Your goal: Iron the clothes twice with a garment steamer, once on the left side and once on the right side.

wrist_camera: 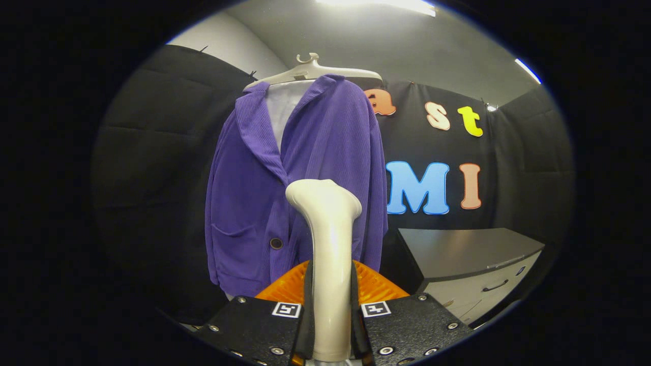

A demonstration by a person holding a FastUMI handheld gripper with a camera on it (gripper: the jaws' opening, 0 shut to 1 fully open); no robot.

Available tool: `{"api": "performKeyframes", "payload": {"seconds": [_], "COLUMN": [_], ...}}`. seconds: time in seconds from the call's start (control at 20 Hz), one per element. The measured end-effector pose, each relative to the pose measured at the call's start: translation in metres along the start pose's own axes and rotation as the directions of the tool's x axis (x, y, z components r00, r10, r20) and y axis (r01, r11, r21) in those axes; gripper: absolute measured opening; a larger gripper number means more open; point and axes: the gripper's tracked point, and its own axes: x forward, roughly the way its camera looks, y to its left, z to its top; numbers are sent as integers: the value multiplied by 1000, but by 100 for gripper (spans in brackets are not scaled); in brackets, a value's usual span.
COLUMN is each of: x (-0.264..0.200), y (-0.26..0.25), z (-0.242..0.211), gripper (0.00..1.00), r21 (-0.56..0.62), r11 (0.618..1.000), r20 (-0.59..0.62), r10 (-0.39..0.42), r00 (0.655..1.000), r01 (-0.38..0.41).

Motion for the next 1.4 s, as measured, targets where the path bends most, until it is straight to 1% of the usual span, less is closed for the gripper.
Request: {"api": "performKeyframes", "payload": {"seconds": [0.1, 0.2, 0.55, 0.7, 0.95, 1.1, 1.3, 1.4], "x": [-1, -4, -15, -19, -26, -32, -43, -54], "y": [3, 5, 12, 19, 16, 16, 12, 10], "z": [-15, -35, -95, -127, -170, -199, -219, -219], "gripper": [30, 30, 30, 30, 30, 30, 30, 30], "r21": [-14, -34, -38, -40, -63, -61, -51, -28], "r11": [1000, 999, 999, 999, 998, 998, 999, 1000], "r20": [-7, -38, -112, -168, -225, -275, -319, -326], "r10": [3, 1, -8, -5, -18, -13, -9, 0], "r00": [1000, 999, 994, 986, 974, 961, 948, 945], "r01": [-4, -2, 3, -2, 4, -4, -8, -9]}}
